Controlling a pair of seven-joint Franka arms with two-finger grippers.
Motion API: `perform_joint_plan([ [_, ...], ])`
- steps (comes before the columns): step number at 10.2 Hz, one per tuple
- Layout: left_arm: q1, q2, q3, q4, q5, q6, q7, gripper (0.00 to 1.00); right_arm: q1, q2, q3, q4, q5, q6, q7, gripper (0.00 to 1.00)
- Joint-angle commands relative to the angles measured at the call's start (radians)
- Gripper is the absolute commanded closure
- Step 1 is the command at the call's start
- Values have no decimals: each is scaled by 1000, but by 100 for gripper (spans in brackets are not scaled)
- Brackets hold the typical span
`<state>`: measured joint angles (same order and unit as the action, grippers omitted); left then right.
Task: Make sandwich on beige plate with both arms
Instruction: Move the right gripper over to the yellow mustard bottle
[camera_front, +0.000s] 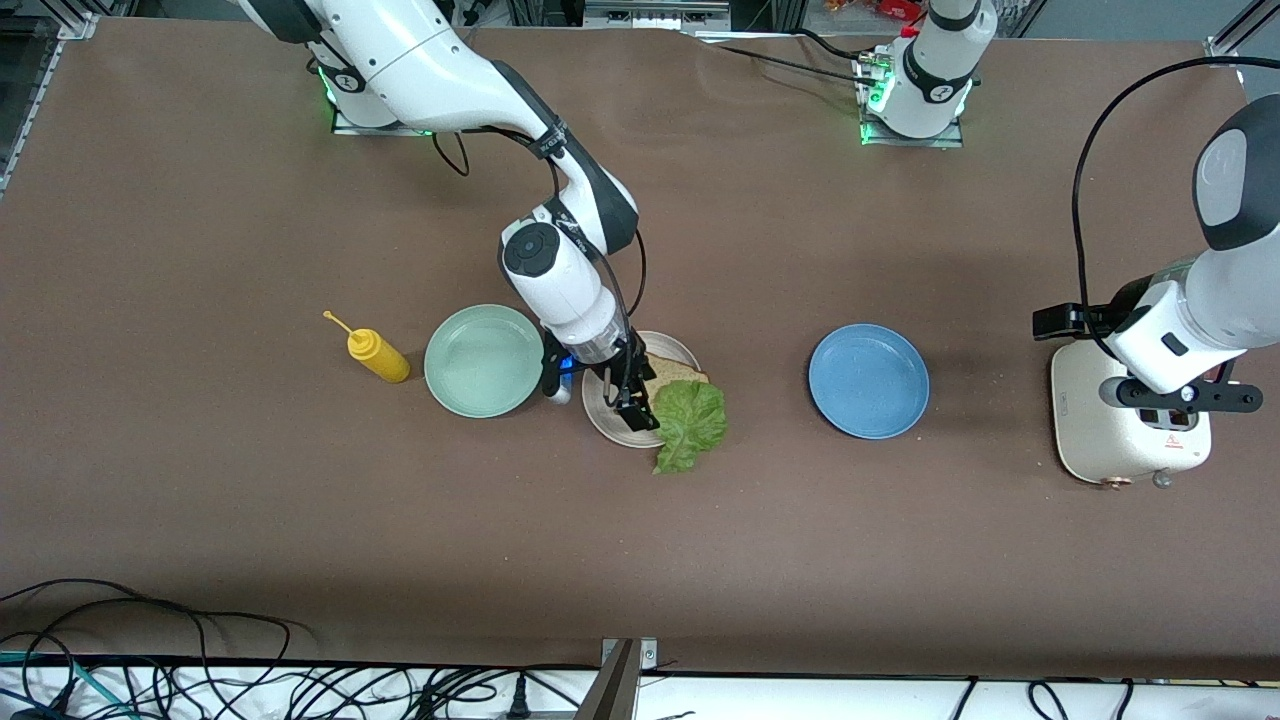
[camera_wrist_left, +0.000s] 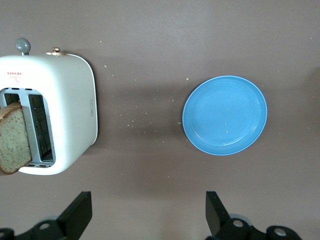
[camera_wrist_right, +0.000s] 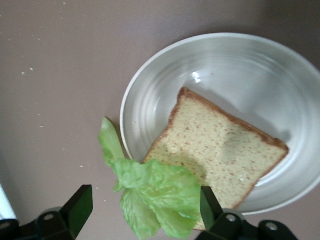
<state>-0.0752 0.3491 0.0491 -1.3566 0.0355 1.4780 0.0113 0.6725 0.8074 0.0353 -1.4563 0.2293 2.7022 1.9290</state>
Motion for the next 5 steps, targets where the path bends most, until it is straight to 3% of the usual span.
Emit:
perform_joint_plan([
  [1, 0, -12, -5, -10, 24, -2, 21, 0, 1, -54, -37, 7, -36, -135, -8, 5],
  [3, 0, -12, -5, -10, 24, -2, 21, 0, -7, -92, -48, 10, -94, -260, -53, 5],
  [5, 0, -12, -5, -10, 24, -1, 21, 0, -7, -135, -83, 8, -96, -370, -155, 5],
])
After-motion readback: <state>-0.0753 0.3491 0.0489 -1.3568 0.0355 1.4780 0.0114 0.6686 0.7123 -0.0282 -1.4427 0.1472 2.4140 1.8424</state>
